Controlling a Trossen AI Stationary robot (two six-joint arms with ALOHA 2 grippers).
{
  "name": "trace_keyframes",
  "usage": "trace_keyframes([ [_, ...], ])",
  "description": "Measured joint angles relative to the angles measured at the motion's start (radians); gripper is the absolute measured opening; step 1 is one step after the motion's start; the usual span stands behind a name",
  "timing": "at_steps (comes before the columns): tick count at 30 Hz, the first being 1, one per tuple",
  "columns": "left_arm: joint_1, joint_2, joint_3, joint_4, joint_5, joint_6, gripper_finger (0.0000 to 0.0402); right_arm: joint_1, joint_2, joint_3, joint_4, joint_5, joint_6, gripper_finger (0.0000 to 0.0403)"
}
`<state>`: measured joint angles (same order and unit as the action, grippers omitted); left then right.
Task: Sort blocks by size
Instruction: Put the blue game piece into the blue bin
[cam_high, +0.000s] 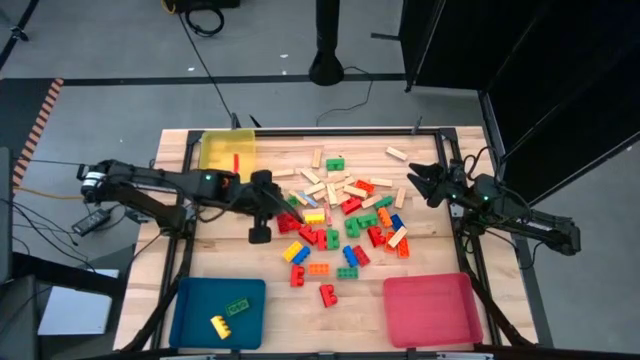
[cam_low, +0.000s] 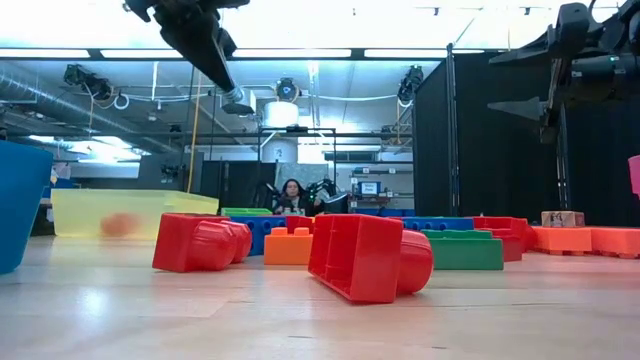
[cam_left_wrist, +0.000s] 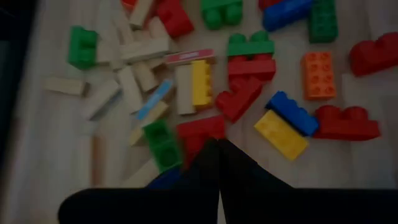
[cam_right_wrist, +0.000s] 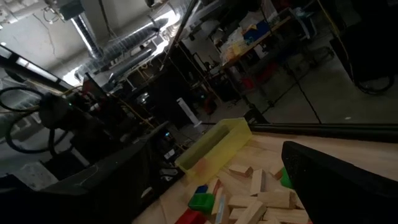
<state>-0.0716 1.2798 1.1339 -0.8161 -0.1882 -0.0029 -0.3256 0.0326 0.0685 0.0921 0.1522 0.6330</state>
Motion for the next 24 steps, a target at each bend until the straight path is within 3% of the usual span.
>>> trace_keyframes([
  [4, 0.041, 0.007, -0.010, 0.003, -0.006, -0.041, 0.0001, 0.000, 0.000, 0.000, 0.000, 0.004, 0.001, 0.0373],
  [10, 0.114, 0.068, -0.027, -0.036, -0.024, -0.516, 0.0003, 0.000, 0.000, 0.000, 0.000, 0.004, 0.003, 0.0373],
  [14, 0.117, 0.095, -0.027, 0.037, 0.056, -0.577, 0.0023, 0.000, 0.000, 0.000, -0.008, 0.004, -0.011, 0.0373],
  [20, 0.111, 0.102, -0.020, 0.150, 0.187, -0.642, 0.0085, 0.000, 0.000, 0.000, -0.041, -0.028, -0.036, 0.0373],
  [24, 0.119, 0.102, -0.002, 0.145, 0.205, -0.699, 0.0127, 0.001, 0.000, 0.000, -0.071, -0.042, -0.040, 0.0373],
])
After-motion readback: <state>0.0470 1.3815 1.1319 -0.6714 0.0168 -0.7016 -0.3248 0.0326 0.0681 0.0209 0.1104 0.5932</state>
